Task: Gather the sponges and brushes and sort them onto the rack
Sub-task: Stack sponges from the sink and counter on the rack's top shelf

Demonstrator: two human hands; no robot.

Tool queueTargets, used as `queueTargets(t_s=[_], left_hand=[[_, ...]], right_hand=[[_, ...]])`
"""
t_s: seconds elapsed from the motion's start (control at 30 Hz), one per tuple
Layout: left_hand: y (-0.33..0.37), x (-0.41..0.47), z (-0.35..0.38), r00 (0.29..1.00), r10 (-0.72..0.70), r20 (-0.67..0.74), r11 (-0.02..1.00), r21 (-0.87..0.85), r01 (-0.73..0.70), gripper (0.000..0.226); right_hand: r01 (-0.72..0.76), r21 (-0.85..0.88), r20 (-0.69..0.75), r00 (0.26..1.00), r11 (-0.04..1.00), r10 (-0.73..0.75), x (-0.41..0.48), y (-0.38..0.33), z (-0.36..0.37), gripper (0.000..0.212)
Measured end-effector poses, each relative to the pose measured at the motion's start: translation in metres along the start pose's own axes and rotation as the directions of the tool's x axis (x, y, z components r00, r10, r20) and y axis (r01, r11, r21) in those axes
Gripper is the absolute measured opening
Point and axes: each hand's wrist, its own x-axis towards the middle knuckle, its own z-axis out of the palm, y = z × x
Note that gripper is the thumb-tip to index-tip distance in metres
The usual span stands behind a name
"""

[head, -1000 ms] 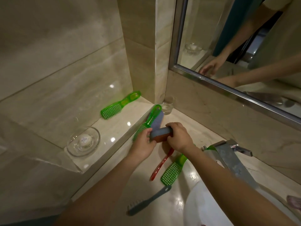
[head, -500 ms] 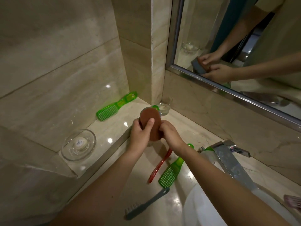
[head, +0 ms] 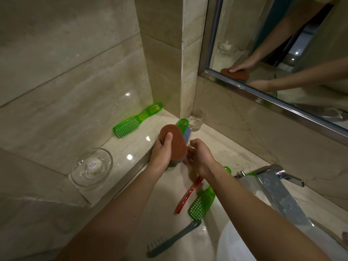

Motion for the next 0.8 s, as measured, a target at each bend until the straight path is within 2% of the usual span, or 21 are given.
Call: queueTargets(t_s=[0.2, 0.3, 0.4, 0.47, 0.53, 0.67, 0.8], left_hand=[[-0.011, -0.001, 0.002, 0.997, -0.078, 0.007, 0.987, -0.137, 0.079, 0.058], [-0.017, -0.010, -0.002, 0.992, -0.128, 0.006, 0.980, -0.153, 0.127, 0.061], [-0.020, -0.023, -0.008, 0.985, -0.169, 0.035, 0.972, -0.162, 0.172, 0.082], [-0.024, -0.030, -0.012, 0.982, -0.186, 0.046, 0.969, -0.159, 0.191, 0.096], [-0.029, -0.038, -0.017, 0.981, -0.182, 0.069, 0.969, -0.158, 0.191, 0.100], [-0.031, -0.055, -0.025, 0.980, -0.165, 0.113, 0.967, -0.174, 0.183, 0.097], [-0.027, -0.071, -0.037, 0.984, -0.151, 0.094, 0.977, -0.139, 0.163, 0.083]], right_hand=[[-0.016, 0.023, -0.042, 0.999, 1.000, 0.017, -0.001, 0.004, 0.005, 0.030], [0.010, -0.155, -0.090, 0.996, 0.988, -0.024, -0.007, 0.005, 0.006, 0.018], [0.063, -0.308, -0.082, 0.992, 0.949, -0.093, -0.014, 0.011, 0.006, 0.020], [0.081, -0.306, -0.063, 0.993, 0.949, -0.105, -0.019, 0.014, 0.006, 0.023], [0.068, -0.293, -0.056, 0.995, 0.954, -0.088, -0.024, 0.016, 0.004, 0.028], [-0.006, -0.256, 0.008, 1.000, 0.967, 0.008, -0.039, 0.021, 0.000, 0.042], [0.111, -0.368, -0.115, 0.980, 0.923, -0.163, -0.056, 0.028, 0.002, 0.034]])
